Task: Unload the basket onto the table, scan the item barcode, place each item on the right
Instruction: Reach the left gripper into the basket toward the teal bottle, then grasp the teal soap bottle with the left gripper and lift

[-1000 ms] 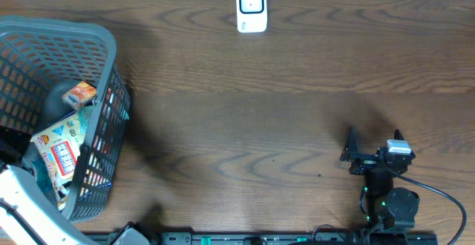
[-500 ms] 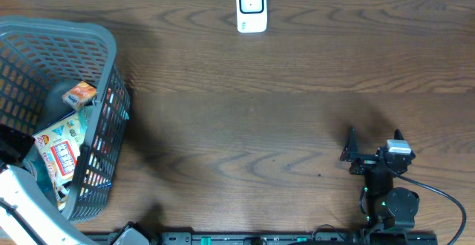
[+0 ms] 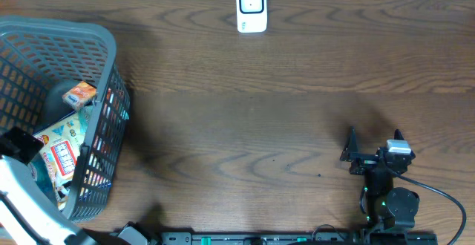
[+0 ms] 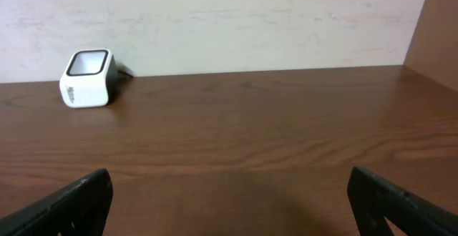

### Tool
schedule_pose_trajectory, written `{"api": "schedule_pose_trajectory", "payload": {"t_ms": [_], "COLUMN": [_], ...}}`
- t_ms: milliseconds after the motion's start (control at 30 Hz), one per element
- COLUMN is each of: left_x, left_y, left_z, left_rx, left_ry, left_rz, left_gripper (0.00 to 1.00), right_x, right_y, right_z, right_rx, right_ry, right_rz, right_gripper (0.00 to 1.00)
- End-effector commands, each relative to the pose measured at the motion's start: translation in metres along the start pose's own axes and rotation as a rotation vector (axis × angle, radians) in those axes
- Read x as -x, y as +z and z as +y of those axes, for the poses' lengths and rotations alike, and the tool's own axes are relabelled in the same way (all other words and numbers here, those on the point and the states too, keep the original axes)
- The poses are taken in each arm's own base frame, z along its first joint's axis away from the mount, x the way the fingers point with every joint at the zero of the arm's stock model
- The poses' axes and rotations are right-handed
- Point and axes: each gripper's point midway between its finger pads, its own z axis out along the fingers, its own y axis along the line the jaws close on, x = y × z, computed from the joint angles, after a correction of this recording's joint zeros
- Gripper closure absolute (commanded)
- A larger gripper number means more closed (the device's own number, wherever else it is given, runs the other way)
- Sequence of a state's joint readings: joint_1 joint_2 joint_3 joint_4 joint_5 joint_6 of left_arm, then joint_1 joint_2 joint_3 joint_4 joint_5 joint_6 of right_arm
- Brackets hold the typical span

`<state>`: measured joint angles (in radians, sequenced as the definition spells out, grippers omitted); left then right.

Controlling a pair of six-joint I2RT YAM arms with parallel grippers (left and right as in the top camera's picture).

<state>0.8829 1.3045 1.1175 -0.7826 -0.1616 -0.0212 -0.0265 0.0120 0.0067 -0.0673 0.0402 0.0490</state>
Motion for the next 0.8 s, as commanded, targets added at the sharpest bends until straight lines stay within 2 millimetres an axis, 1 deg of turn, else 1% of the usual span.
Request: {"api": "schedule_pose_trajectory", "payload": {"t_ms": [0,200,267,333,367,433,467,567,633,767], "left_x": [-0.01,-0.024,-0.032,-0.039,-0.042,-0.044,-0.044,-0.041,-0.038,-0.027], "left_y": [0.018,0.046,0.056,0.062,0.064,0.066,0.066,0.062,0.059,0.047], "left_z": [-0.006,-0.025,-0.034,-0.041,-0.043,-0.045,-0.045,-0.044,-0.044,-0.042], "left_rx": [-0.019,-0.09,-0.127,-0.16,-0.171,-0.18,-0.179,-0.181,-0.182,-0.186], "left_ry": [0.028,0.041,0.044,0.044,0.045,0.045,0.049,0.049,0.047,0.027], "left_rz": [0.068,0.17,0.218,0.256,0.271,0.282,0.281,0.267,0.25,0.194], "left_gripper": [0.02,0.02,0.02,0.01,0.04,0.16,0.27,0.49,0.58,0.66], "right_x": [0.0,0.0,0.0,0.0,0.0,0.0,0.0,0.0,0.0,0.0], "right_y": [0.0,0.0,0.0,0.0,0.0,0.0,0.0,0.0,0.0,0.0], "right_z": [0.0,0.0,0.0,0.0,0.0,0.0,0.0,0.0,0.0,0.0], "right_rx": [0.0,0.0,0.0,0.0,0.0,0.0,0.0,0.0,0.0,0.0], "right_ry": [0.006,0.006,0.006,0.006,0.006,0.006,0.006,0.006,0.006,0.006], "right_rz": [0.0,0.0,0.0,0.0,0.0,0.0,0.0,0.0,0.0,0.0], "right_gripper": [0.01,0.01,0.01,0.01,0.01,0.01,0.01,0.01,0.01,0.01]}}
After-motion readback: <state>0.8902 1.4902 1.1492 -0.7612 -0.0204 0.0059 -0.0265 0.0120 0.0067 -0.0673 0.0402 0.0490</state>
